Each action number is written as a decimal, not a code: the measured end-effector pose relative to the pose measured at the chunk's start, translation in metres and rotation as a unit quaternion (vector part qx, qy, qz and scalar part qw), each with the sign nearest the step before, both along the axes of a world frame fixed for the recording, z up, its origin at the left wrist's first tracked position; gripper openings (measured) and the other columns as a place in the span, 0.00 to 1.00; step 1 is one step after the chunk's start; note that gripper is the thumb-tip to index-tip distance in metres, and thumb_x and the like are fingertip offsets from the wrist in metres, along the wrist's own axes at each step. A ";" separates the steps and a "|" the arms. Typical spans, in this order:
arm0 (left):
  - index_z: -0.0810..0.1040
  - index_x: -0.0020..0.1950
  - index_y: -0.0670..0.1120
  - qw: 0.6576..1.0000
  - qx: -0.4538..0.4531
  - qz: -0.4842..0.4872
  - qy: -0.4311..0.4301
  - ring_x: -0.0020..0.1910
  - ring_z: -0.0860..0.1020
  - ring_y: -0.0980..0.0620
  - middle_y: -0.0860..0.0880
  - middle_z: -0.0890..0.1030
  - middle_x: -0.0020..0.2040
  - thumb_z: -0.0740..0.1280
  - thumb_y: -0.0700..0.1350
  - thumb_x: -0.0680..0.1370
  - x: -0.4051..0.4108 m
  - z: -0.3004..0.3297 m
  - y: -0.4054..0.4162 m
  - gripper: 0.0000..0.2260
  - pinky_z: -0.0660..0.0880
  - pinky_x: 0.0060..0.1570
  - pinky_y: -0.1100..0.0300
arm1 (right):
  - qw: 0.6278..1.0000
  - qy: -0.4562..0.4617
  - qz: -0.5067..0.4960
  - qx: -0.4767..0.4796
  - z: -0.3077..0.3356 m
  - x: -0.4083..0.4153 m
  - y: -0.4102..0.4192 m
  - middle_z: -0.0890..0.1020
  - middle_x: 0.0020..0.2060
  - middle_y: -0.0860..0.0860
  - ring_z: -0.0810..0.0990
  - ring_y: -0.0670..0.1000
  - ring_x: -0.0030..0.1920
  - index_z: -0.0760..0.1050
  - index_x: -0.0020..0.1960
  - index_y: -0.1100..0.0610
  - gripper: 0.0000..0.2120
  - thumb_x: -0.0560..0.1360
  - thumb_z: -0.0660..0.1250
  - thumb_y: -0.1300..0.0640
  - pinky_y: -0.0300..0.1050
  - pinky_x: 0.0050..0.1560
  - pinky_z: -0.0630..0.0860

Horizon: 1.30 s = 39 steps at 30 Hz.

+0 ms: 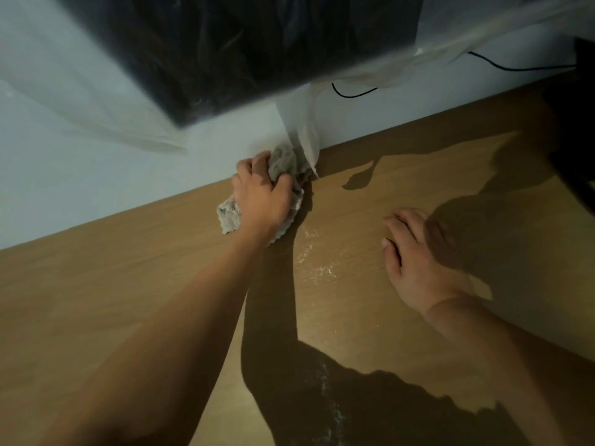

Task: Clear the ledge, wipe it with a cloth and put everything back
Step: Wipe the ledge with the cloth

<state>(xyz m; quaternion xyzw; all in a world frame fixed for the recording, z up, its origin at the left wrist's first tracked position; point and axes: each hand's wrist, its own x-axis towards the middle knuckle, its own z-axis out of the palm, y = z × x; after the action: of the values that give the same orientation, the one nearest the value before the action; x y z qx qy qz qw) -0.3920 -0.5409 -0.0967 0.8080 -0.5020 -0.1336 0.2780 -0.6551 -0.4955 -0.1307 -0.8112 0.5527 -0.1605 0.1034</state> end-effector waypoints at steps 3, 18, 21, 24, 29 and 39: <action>0.68 0.70 0.50 0.995 0.045 -0.032 -0.078 0.63 0.67 0.43 0.45 0.70 0.64 0.59 0.58 0.75 -0.009 -0.016 -0.010 0.25 0.64 0.64 0.48 | 1.000 0.008 -0.001 0.011 0.001 0.000 0.000 0.72 0.64 0.55 0.69 0.56 0.67 0.75 0.65 0.59 0.17 0.81 0.57 0.54 0.57 0.70 0.67; 0.76 0.61 0.50 0.978 0.029 -0.203 -0.042 0.50 0.69 0.51 0.54 0.74 0.54 0.61 0.54 0.70 -0.058 -0.010 0.135 0.21 0.64 0.52 0.54 | 0.999 0.040 0.013 0.014 0.006 0.001 -0.001 0.73 0.64 0.55 0.68 0.57 0.68 0.73 0.65 0.57 0.17 0.81 0.54 0.53 0.57 0.71 0.62; 0.75 0.63 0.50 0.967 0.045 -0.251 -0.001 0.53 0.70 0.50 0.54 0.73 0.54 0.62 0.53 0.71 -0.066 -0.003 0.164 0.22 0.65 0.54 0.55 | 0.999 0.043 0.017 0.011 0.007 0.000 -0.001 0.73 0.64 0.56 0.68 0.58 0.68 0.73 0.65 0.57 0.18 0.81 0.52 0.52 0.57 0.71 0.63; 0.74 0.63 0.47 0.979 0.013 -0.202 0.004 0.52 0.71 0.48 0.51 0.73 0.54 0.61 0.53 0.72 -0.048 0.009 0.146 0.21 0.67 0.54 0.53 | 0.999 0.045 0.021 0.015 0.008 0.000 -0.001 0.73 0.66 0.56 0.68 0.58 0.69 0.73 0.66 0.57 0.17 0.82 0.55 0.53 0.58 0.71 0.63; 0.69 0.73 0.52 0.999 0.041 -0.024 -0.012 0.61 0.66 0.46 0.48 0.70 0.63 0.60 0.53 0.72 -0.039 -0.001 0.068 0.29 0.64 0.60 0.51 | 0.998 0.055 0.036 0.011 0.004 -0.001 -0.002 0.72 0.68 0.56 0.67 0.58 0.70 0.70 0.69 0.56 0.19 0.82 0.53 0.52 0.58 0.73 0.61; 0.75 0.68 0.53 0.970 0.075 -0.232 0.006 0.59 0.66 0.50 0.53 0.72 0.61 0.60 0.56 0.73 -0.090 0.000 0.198 0.24 0.65 0.59 0.51 | 0.998 0.047 0.030 0.001 0.001 0.000 -0.004 0.72 0.67 0.58 0.67 0.60 0.69 0.71 0.67 0.58 0.18 0.81 0.55 0.52 0.59 0.71 0.61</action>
<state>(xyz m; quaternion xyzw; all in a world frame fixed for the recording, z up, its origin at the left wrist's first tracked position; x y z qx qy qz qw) -0.4824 -0.3432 -0.0970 0.6868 -0.6630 -0.2365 0.1811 -0.6550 -0.4992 -0.1299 -0.8343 0.5322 -0.1181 0.0828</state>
